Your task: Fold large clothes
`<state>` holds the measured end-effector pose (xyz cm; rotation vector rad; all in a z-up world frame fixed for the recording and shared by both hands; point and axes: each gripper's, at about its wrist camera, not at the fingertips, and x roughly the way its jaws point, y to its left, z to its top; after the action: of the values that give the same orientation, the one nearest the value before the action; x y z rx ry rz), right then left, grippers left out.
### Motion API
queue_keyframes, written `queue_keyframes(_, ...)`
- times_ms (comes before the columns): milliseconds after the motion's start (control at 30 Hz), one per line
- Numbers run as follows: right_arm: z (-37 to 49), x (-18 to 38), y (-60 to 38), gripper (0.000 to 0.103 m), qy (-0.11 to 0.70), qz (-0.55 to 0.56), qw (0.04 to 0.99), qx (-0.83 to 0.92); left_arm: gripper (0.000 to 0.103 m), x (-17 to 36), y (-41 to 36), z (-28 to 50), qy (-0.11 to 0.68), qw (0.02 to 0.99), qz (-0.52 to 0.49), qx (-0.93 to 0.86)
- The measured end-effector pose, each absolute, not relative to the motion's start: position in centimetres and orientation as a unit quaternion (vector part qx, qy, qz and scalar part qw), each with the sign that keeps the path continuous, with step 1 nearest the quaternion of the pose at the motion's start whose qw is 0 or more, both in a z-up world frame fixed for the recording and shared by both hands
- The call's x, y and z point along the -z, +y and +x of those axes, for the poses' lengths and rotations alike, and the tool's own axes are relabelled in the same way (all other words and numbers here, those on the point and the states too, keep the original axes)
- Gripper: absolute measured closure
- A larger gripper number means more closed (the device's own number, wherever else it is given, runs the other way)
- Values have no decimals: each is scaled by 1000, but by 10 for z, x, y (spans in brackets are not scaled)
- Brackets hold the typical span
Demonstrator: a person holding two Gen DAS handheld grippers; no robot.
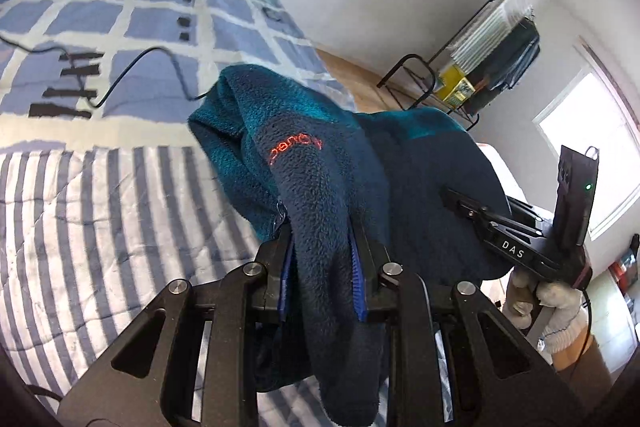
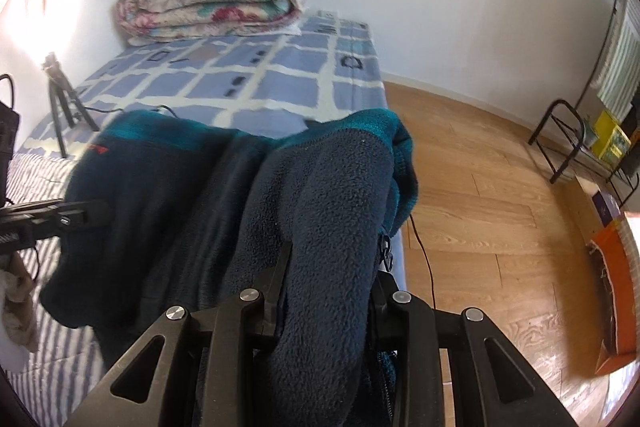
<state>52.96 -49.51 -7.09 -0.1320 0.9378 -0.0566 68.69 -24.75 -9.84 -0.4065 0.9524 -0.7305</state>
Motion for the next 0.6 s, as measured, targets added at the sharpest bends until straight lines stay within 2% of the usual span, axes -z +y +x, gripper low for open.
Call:
queue_keyframes(200, 533, 96, -528, 65, 482, -19, 874, 66, 80, 124, -236, 692, 471, 808, -164, 315)
queue_keyframes(300, 533, 109, -538, 55, 487, -3, 868, 93, 78, 127, -239, 688, 464, 818, -145, 309)
queue_keyframes(333, 533, 111, -541, 46, 488, 1, 867, 101, 77, 126, -242, 686, 461, 823, -131, 306)
queue_keyframes(367, 532, 113, -545, 43, 490, 6, 864, 114, 73, 124, -244, 683, 459, 828, -119, 300)
queue_keyframes(600, 520, 92, -544, 47, 478, -4, 867, 141, 72, 101, -239, 664, 451, 840, -102, 285)
